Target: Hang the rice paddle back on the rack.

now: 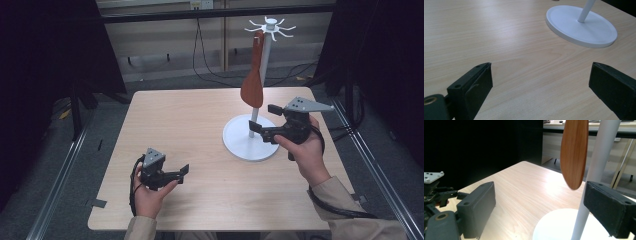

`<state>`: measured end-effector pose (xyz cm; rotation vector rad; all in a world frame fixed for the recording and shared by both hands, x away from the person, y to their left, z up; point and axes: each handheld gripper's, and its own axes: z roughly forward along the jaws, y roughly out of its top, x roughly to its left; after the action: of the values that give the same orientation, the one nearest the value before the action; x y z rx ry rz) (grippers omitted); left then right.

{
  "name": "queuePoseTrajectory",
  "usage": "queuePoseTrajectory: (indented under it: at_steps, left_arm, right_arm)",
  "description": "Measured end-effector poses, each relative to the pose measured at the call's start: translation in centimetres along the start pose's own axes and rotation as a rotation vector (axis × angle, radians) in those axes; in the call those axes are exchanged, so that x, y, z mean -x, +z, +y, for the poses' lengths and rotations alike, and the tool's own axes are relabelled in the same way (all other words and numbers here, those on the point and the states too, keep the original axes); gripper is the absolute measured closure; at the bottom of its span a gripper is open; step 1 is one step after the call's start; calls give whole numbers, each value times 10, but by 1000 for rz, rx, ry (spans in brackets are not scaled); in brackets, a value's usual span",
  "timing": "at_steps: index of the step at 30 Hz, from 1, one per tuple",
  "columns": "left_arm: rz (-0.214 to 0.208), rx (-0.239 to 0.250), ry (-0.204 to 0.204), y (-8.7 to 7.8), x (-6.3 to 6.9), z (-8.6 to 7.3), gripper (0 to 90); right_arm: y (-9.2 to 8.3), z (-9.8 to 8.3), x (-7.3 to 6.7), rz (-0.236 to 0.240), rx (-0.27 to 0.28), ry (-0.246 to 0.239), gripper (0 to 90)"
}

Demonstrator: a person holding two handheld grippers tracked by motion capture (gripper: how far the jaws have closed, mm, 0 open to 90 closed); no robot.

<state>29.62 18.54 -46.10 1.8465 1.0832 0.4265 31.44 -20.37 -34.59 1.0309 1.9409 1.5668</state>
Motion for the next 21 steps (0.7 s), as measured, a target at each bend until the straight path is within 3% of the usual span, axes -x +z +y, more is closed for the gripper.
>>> queuePoseTrajectory:
  at_steps: [21]
  left_arm:
    - [-5,-6,3,1,2,-1,50]
  right_arm:
    - [-13,-40,-4,17,-32,-1,90]
